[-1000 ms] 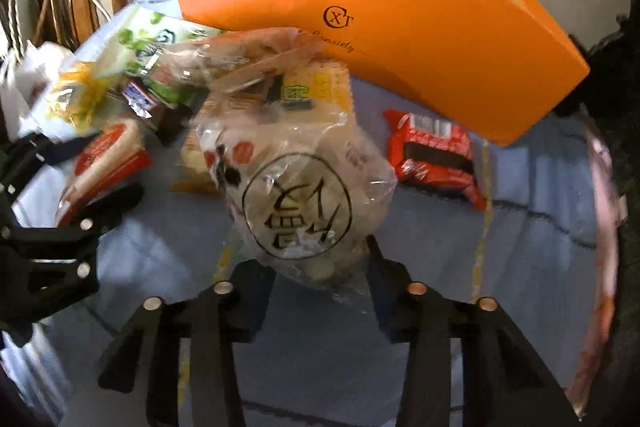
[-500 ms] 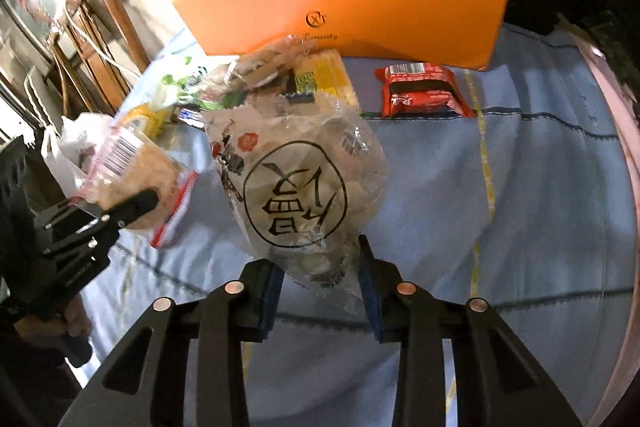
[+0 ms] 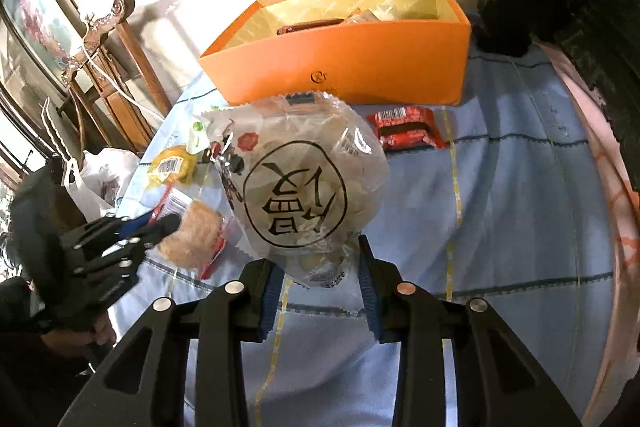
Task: Organize snacks
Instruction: 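Carry the rice cracker and clear printed bag over the orange box and release both, then grasp the yellow barcode bun with the left tool while the right tool grasps the red wafer pack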
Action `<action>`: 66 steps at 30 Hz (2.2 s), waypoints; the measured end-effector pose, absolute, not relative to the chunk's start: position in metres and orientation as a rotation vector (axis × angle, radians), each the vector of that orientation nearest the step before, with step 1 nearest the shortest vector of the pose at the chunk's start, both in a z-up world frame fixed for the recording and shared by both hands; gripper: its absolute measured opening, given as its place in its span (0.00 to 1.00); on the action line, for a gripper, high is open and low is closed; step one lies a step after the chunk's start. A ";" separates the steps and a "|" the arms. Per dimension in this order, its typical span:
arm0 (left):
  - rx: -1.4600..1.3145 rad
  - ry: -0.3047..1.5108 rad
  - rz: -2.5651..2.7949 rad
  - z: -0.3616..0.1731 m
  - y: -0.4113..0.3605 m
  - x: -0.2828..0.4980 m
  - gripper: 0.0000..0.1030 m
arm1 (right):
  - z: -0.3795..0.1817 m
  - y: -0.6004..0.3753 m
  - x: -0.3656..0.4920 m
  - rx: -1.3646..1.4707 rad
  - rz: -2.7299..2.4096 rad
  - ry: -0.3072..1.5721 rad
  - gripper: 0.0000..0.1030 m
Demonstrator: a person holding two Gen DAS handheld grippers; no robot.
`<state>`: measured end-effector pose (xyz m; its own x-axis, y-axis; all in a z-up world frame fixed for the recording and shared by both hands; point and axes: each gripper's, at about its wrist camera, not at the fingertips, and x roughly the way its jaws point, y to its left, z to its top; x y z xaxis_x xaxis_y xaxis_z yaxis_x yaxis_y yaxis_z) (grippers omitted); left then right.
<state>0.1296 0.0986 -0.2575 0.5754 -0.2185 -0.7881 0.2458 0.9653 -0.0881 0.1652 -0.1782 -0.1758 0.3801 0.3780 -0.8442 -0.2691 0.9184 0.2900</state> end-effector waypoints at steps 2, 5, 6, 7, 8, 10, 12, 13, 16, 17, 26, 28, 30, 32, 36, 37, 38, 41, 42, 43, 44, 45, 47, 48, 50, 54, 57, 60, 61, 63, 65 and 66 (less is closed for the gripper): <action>0.033 0.936 -0.251 -0.268 0.099 0.133 0.26 | -0.177 -0.175 0.161 0.100 0.414 1.112 0.34; -0.007 0.960 -0.239 -0.276 0.104 0.140 0.22 | -0.177 -0.177 0.157 0.084 0.410 1.114 0.34; -0.010 0.966 -0.248 -0.276 0.104 0.142 0.17 | -0.176 -0.179 0.156 0.084 0.408 1.113 0.34; -0.007 0.973 -0.264 -0.276 0.102 0.142 0.14 | -0.176 -0.181 0.156 0.088 0.403 1.113 0.34; -0.017 0.978 -0.295 -0.274 0.100 0.141 0.14 | -0.175 -0.183 0.156 0.089 0.399 1.111 0.34; -0.022 0.983 -0.324 -0.270 0.097 0.138 0.14 | -0.174 -0.183 0.156 0.095 0.391 1.105 0.34; -0.050 0.977 -0.326 -0.264 0.098 0.134 0.14 | -0.172 -0.186 0.157 0.102 0.389 1.096 0.34; -0.068 0.968 -0.325 -0.260 0.100 0.132 0.14 | -0.171 -0.187 0.156 0.104 0.390 1.091 0.34; -0.105 0.922 -0.337 -0.239 0.105 0.126 0.14 | -0.165 -0.185 0.154 0.109 0.398 1.074 0.34; -0.112 0.911 -0.341 -0.233 0.105 0.126 0.14 | -0.164 -0.186 0.155 0.111 0.401 1.069 0.34; -0.169 0.754 -0.386 -0.153 0.107 0.128 0.14 | -0.113 -0.188 0.159 0.130 0.429 0.958 0.34; -0.174 0.725 -0.393 -0.136 0.107 0.133 0.14 | -0.094 -0.190 0.164 0.134 0.431 0.921 0.34; -0.173 0.684 -0.402 -0.115 0.105 0.144 0.14 | -0.072 -0.193 0.173 0.131 0.430 0.878 0.34; -0.171 0.664 -0.405 -0.101 0.104 0.154 0.14 | -0.049 -0.194 0.185 0.115 0.424 0.833 0.34; -0.164 0.613 -0.407 -0.066 0.100 0.186 0.14 | -0.013 -0.197 0.213 0.088 0.419 0.771 0.34; -0.156 0.598 -0.405 -0.056 0.099 0.195 0.14 | -0.004 -0.197 0.220 0.083 0.416 0.758 0.34; -0.151 0.588 -0.406 -0.050 0.098 0.201 0.14 | 0.006 -0.198 0.232 0.077 0.412 0.742 0.34; -0.138 0.561 -0.401 -0.028 0.094 0.230 0.14 | 0.022 -0.197 0.257 0.053 0.400 0.720 0.34; -0.128 0.552 -0.400 -0.019 0.090 0.241 0.14 | 0.027 -0.196 0.267 0.043 0.395 0.715 0.34; -0.118 0.542 -0.394 -0.013 0.089 0.250 0.14 | 0.031 -0.195 0.277 0.037 0.389 0.711 0.34; -0.107 0.533 -0.390 -0.008 0.086 0.258 0.14 | 0.035 -0.194 0.290 0.032 0.381 0.707 0.34; -0.095 0.525 -0.382 -0.002 0.082 0.272 0.14 | 0.038 -0.193 0.301 0.031 0.375 0.704 0.34; -0.080 0.514 -0.364 0.004 0.077 0.292 0.15 | 0.043 -0.186 0.327 0.024 0.361 0.691 0.34; -0.078 0.516 -0.348 0.006 0.074 0.308 0.15 | 0.044 -0.185 0.336 0.024 0.355 0.690 0.34; -0.090 0.539 -0.334 0.002 0.069 0.335 0.37 | 0.037 -0.180 0.367 0.041 0.344 0.700 0.38; -0.029 0.612 -0.195 -0.042 0.072 0.371 0.95 | -0.011 -0.169 0.399 -0.022 0.256 0.813 0.81; -0.036 0.656 -0.200 -0.077 0.097 0.356 0.95 | -0.048 -0.170 0.379 -0.051 0.284 0.854 0.81; -0.072 0.693 -0.175 -0.119 0.137 0.322 0.95 | -0.095 -0.172 0.340 -0.082 0.320 0.891 0.82; -0.071 0.710 -0.162 -0.131 0.147 0.311 0.95 | -0.110 -0.175 0.330 -0.094 0.324 0.903 0.83; -0.060 0.760 -0.123 -0.171 0.171 0.278 0.95 | -0.146 -0.175 0.304 -0.136 0.310 0.941 0.83; -0.051 0.804 -0.096 -0.200 0.183 0.256 0.95 | -0.179 -0.176 0.287 -0.166 0.298 0.990 0.83; -0.035 0.841 -0.073 -0.218 0.189 0.247 0.95 | -0.191 -0.174 0.285 -0.171 0.289 1.021 0.83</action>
<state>0.2466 0.1888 -0.2181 0.6640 -0.0789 -0.7436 0.0509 0.9969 -0.0604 0.2849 -0.1739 -0.1913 0.4894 0.1572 -0.8578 -0.3157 0.9488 -0.0062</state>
